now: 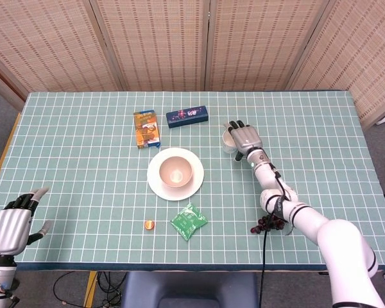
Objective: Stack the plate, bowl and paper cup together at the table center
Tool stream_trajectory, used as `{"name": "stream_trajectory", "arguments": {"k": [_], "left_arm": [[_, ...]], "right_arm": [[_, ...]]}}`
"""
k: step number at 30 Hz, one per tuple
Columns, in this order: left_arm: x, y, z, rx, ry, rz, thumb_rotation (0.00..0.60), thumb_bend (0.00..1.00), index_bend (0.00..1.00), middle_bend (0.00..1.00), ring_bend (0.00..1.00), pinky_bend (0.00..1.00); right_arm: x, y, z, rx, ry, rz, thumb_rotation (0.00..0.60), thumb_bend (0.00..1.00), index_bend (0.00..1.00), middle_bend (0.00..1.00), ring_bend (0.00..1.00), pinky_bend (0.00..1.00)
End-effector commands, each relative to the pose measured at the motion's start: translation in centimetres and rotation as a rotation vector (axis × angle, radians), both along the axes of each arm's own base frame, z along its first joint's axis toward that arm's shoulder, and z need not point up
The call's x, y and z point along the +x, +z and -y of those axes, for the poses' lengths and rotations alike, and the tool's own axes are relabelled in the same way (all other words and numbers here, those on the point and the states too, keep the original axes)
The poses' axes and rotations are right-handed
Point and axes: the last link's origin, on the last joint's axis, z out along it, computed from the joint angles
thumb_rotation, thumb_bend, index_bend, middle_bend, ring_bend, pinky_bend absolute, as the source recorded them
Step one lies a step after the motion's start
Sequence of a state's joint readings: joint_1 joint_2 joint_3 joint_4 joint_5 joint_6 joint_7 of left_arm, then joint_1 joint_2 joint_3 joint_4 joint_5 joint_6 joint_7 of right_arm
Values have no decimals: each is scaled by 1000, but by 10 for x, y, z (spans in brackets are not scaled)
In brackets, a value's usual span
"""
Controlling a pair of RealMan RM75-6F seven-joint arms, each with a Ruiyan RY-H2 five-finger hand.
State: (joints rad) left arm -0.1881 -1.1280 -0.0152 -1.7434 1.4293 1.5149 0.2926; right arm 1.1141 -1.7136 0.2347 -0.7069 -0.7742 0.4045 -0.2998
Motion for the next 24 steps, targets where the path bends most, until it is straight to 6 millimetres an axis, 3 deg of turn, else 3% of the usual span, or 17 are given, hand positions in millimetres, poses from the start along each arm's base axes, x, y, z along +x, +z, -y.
{"name": "stream_trajectory", "arguments": {"k": [1,9,17,24], "left_arm": [[-1,1,0,1,4,0,600,271,158,236,264,413],[-5,2,2,4,16,3,600,272,158,236,264,413],[-6,2,4,5,18,0,600,272,160,236,264,413],[-7,2,5,3,22,-6,600,272,159,236,262,412]], "right_arm": [[5,-9,3,5,-6,19,600,149,9,77,14,196],[6,-14,7,-19,-1,30,600,301,161,154,89,290],[6,-13,10,-52,9,44,600,374,311,232,167,406],[10,-4,10,-56,45,68,600,383,328,247,185,426]]}}
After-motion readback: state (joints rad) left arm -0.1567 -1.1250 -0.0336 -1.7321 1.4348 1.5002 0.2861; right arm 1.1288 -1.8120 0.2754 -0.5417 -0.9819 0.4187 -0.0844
